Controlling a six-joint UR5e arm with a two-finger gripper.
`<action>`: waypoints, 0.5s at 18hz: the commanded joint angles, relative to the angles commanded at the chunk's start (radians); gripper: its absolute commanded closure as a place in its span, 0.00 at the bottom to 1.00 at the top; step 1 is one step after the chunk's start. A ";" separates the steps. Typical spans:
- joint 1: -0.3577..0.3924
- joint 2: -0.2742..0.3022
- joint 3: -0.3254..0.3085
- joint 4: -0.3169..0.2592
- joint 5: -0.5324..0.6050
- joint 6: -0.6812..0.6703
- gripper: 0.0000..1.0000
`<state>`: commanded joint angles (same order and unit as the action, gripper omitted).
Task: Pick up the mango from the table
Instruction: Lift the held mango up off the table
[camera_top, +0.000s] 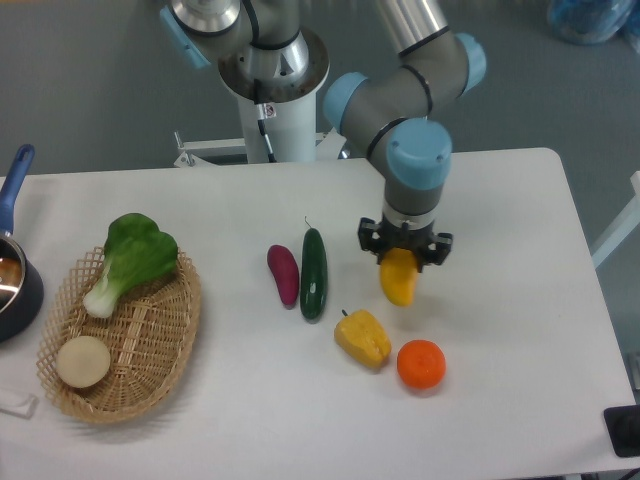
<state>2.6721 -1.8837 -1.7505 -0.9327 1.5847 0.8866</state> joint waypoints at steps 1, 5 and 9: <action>0.005 -0.006 0.026 0.000 -0.006 0.000 0.85; 0.003 -0.077 0.162 -0.002 -0.015 0.006 0.85; 0.006 -0.101 0.229 -0.014 -0.009 0.067 0.85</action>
<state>2.6783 -1.9850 -1.5218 -0.9465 1.5754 0.9540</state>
